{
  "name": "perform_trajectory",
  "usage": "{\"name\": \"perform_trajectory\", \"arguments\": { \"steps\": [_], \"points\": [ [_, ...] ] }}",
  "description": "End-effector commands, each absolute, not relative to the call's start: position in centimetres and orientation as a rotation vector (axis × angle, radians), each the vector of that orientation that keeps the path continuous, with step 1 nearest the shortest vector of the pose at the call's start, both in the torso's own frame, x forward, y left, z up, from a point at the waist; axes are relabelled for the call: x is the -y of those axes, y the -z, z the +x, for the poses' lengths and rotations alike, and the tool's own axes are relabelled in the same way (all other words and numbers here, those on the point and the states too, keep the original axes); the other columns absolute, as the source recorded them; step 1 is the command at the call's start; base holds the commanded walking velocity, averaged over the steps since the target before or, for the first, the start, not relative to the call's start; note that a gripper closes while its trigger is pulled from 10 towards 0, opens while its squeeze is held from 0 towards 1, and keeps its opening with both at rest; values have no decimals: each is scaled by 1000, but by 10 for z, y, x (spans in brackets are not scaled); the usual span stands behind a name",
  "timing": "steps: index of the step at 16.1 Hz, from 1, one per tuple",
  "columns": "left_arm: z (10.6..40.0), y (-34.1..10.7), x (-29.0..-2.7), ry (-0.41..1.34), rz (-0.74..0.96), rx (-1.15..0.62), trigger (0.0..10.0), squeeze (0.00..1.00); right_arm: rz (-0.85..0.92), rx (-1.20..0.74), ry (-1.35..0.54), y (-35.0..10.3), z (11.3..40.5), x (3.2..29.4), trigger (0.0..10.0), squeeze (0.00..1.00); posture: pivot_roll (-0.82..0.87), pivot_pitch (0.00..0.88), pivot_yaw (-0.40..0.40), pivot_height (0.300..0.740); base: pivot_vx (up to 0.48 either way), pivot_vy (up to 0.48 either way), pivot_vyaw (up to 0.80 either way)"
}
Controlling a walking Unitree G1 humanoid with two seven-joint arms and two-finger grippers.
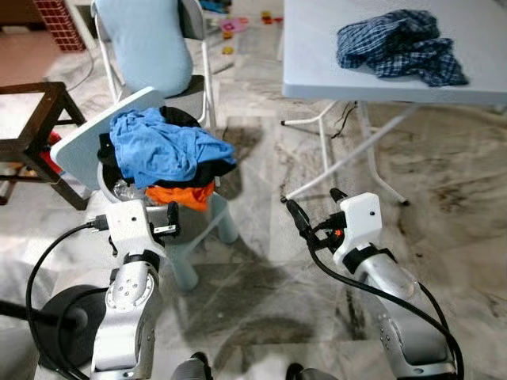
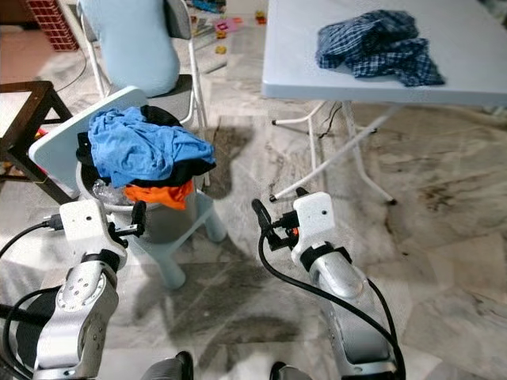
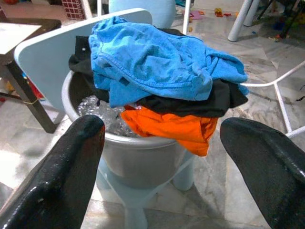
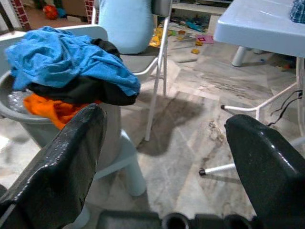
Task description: Hang hanger
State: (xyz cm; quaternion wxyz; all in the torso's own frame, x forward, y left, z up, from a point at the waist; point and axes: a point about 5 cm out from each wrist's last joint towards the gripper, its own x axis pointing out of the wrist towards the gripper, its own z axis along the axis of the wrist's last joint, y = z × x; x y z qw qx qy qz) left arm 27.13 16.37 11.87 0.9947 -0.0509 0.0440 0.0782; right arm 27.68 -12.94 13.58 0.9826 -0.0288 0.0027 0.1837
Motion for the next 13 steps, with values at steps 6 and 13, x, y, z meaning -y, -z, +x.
{"name": "perform_trajectory", "arguments": {
  "steps": [6,13],
  "points": [
    [273,-118,-159,-126,-103,-95,10000,0,-74,35,-403,-143,278,124,10000,0,-31,205,-14,740,398,0,272],
    [274,-118,-155,-118,-114,-99,10000,0,-88,13,-393,-136,278,129,10000,0,-30,205,-23,740,394,0,67]
  ]
}}
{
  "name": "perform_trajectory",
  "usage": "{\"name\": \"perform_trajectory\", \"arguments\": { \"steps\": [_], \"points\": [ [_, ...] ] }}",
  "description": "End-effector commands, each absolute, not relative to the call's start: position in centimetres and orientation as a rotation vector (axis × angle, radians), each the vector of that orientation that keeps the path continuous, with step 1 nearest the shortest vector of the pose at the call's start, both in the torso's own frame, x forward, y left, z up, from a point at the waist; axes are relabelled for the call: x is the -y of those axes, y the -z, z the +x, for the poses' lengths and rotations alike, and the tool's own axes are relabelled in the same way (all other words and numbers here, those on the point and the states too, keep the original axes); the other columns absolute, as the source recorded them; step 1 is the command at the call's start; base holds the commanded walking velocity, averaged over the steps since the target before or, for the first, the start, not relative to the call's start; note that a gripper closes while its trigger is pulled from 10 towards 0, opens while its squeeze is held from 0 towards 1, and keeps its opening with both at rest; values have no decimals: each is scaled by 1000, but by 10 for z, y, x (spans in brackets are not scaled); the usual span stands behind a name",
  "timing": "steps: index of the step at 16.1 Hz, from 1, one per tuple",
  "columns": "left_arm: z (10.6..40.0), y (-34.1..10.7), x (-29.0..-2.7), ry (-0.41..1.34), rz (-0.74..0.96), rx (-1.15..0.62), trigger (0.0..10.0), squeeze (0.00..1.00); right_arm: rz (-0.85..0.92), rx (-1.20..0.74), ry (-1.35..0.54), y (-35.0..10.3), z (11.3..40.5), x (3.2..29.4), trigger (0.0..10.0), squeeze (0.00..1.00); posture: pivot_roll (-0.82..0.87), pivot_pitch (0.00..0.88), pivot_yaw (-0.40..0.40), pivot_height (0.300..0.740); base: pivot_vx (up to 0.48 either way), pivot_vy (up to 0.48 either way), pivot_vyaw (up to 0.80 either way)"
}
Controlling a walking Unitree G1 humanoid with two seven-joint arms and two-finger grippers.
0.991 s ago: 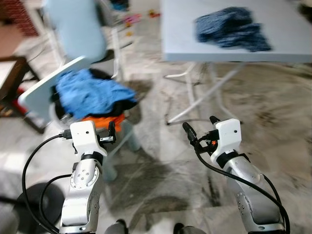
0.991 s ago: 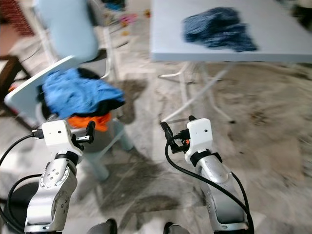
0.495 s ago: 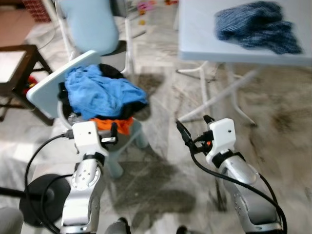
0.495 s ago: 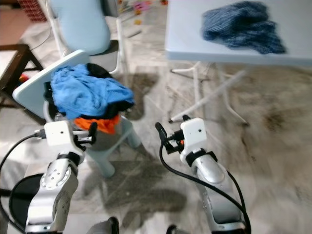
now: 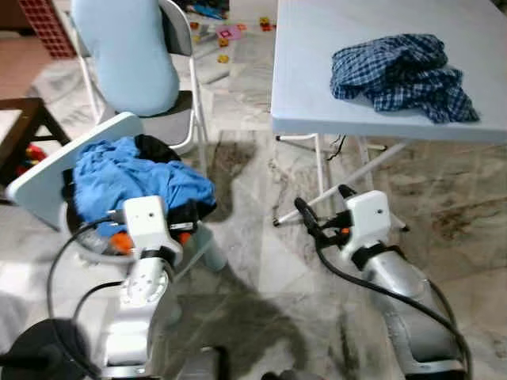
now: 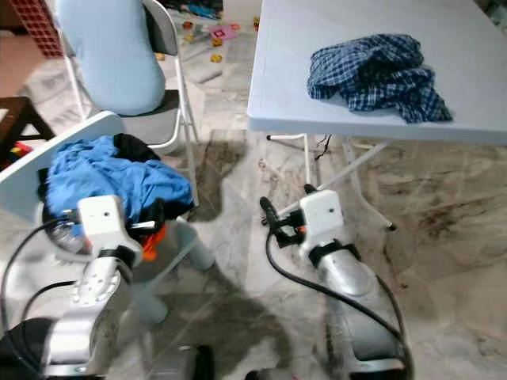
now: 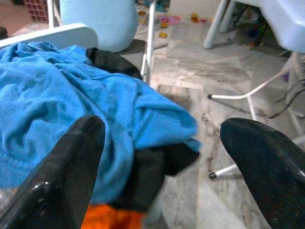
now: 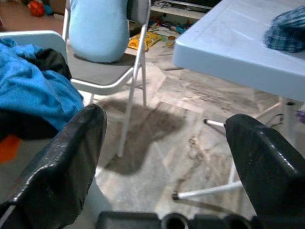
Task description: Hang hanger
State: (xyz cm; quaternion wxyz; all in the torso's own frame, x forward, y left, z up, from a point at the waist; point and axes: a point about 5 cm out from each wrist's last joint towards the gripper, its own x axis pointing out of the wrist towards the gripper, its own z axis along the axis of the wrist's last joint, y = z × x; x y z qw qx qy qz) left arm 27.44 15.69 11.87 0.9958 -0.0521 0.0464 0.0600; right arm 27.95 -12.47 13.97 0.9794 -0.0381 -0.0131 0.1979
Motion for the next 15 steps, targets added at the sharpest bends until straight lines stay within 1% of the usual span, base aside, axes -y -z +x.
{"name": "perform_trajectory", "arguments": {
  "steps": [1,8,10,14,15],
  "points": [
    [274,-117,-155,-128,-120,-107,10000,0,-107,20,-403,-136,276,128,10000,0,-30,205,-23,740,0,0,794],
    [274,-115,-154,-160,-127,-127,10000,0,-100,14,-413,-134,277,125,10000,0,-28,204,-24,740,0,0,790],
    [275,-115,-152,-162,-140,-133,10000,0,-99,10,-414,-133,277,124,10000,0,-28,206,-23,740,0,0,609],
    [275,-112,-152,-172,-147,-156,10000,0,-84,-9,-405,-129,276,125,10000,0,-28,208,-23,740,0,0,0],
    [275,-112,-152,-172,-147,-160,10000,0,-84,-10,-403,-129,276,125,10000,0,-31,212,-24,740,0,371,0]
  ]
}}
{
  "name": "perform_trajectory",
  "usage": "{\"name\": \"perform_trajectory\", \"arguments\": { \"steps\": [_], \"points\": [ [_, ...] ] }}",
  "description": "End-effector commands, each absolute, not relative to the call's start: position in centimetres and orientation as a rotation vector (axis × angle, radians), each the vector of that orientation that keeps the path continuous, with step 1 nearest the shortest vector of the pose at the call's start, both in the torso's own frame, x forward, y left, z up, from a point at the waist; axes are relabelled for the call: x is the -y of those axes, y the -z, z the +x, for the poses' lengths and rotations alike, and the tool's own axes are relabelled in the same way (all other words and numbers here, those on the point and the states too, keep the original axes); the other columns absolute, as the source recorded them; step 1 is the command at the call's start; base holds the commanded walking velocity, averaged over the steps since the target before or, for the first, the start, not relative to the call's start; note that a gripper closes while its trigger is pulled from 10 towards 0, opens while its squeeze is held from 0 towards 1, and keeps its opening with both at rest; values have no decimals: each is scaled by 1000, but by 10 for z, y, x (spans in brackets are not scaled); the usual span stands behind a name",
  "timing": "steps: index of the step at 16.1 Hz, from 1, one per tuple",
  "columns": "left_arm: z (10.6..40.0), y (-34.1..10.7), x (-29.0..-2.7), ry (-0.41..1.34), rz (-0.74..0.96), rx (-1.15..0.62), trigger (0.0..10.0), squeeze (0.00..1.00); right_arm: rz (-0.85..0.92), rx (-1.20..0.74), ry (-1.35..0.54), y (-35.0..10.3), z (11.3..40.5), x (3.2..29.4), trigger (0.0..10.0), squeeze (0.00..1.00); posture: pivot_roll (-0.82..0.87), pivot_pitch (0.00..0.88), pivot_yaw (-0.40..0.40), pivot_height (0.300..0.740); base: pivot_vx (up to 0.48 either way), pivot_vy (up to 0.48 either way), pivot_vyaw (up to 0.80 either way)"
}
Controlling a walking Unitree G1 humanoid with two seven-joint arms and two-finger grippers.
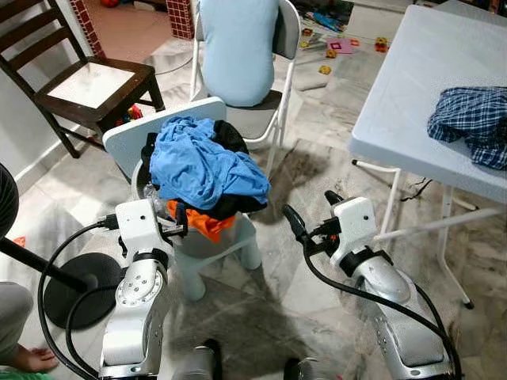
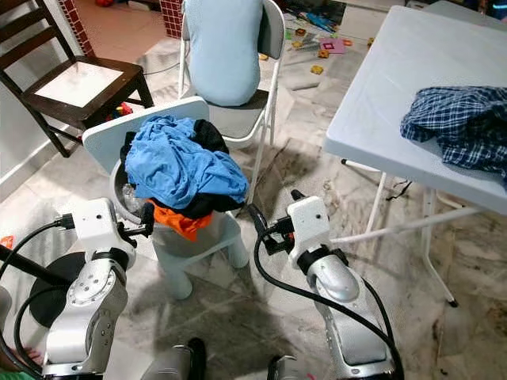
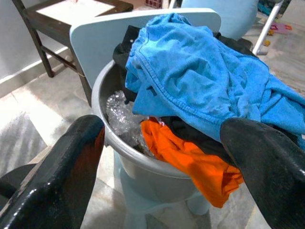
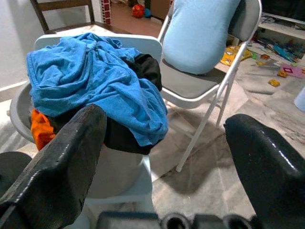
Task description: Hang hanger
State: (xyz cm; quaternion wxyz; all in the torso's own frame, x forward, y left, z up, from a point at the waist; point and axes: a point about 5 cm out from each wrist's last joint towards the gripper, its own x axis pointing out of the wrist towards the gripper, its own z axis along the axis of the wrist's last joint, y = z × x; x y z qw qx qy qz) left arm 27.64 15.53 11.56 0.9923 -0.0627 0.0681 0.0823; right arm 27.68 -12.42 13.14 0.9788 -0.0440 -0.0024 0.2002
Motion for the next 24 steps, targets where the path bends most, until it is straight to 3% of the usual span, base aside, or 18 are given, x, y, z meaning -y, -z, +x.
{"name": "perform_trajectory", "arguments": {
  "steps": [1,7,11,19,24],
  "points": [
    [275,-112,-152,-172,-148,-165,10000,0,-84,-10,-401,-129,276,125,10000,0,-31,212,-24,740,0,480,0],
    [276,-112,-153,-171,-143,-172,10000,0,-86,-4,-389,-130,277,126,10000,0,-30,214,-19,740,0,480,0],
    [281,-129,-142,-59,-184,-70,10000,0,-82,13,-374,-132,281,124,10000,0,-24,213,-3,740,0,0,0],
    [284,-135,-145,-36,-204,-43,10000,0,-84,66,-362,-143,285,119,10000,0,-23,231,24,740,0,0,0],
    [286,-135,-142,-20,-206,-38,10000,0,-77,71,-373,-142,285,114,10000,0,-18,223,12,740,368,0,0]
  ]
}}
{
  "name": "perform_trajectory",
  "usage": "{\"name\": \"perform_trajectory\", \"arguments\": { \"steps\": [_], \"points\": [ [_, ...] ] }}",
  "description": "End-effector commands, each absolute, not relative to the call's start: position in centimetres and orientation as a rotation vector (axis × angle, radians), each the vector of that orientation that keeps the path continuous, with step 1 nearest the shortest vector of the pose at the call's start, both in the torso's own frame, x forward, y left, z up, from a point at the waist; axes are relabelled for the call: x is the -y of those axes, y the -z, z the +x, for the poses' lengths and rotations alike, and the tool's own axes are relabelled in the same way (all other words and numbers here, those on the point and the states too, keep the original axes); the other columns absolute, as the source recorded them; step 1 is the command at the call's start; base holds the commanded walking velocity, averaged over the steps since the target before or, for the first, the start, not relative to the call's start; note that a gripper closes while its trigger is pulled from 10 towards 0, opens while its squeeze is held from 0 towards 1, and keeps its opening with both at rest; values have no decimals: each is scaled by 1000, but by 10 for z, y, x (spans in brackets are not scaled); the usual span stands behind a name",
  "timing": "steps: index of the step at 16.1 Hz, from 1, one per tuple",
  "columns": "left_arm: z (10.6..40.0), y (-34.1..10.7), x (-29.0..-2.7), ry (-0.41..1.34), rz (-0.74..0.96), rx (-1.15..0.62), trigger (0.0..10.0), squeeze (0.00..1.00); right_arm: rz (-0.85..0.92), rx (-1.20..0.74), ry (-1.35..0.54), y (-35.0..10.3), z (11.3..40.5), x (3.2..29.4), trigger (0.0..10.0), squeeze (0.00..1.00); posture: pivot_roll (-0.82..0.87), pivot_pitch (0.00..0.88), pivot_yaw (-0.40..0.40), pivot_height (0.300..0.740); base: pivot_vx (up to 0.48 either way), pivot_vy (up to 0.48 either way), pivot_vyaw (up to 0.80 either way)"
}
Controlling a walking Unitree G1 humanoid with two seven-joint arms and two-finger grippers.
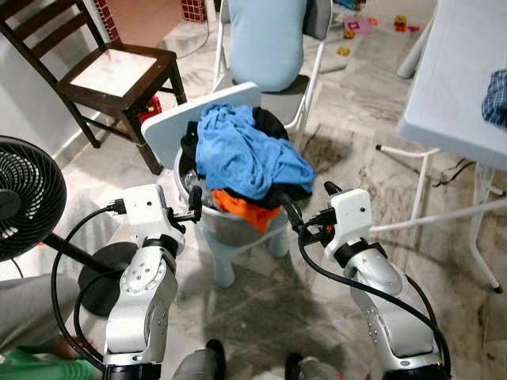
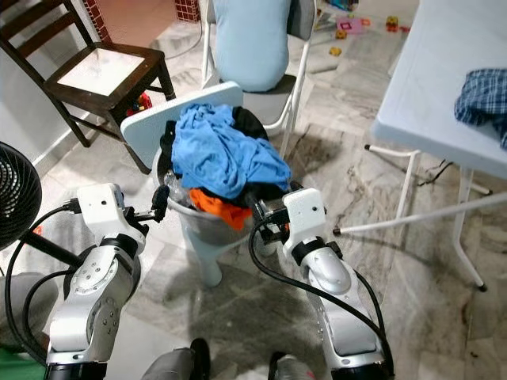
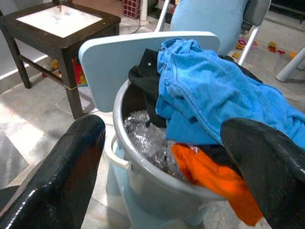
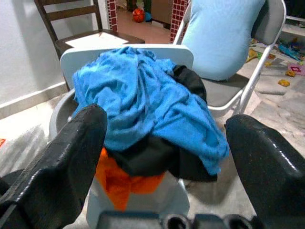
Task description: Hang hanger
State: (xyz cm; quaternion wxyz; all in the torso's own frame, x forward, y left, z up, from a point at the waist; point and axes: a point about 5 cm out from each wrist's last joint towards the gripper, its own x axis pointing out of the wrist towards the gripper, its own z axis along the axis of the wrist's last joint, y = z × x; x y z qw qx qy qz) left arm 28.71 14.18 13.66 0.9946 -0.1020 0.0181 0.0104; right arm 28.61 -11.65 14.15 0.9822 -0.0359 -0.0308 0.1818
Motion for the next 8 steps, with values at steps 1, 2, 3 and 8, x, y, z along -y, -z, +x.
{"name": "perform_trajectory", "arguments": {
  "steps": [1,2,3,8],
  "points": [
    [285,-134,-142,-22,-204,-43,10000,0,-66,71,-360,-143,286,116,10000,0,-17,223,10,740,375,0,0],
    [284,-132,-143,-23,-202,-48,10000,0,-60,76,-339,-144,287,122,10000,0,-15,221,5,740,379,0,0],
    [283,-132,-143,-23,-202,-50,10000,0,-61,77,-331,-145,287,124,10000,0,-15,220,3,740,379,0,0],
    [283,-129,-141,-15,-210,-61,10000,0,-73,76,-316,-144,287,127,10000,0,-24,224,3,740,390,0,0]
  ]
}}
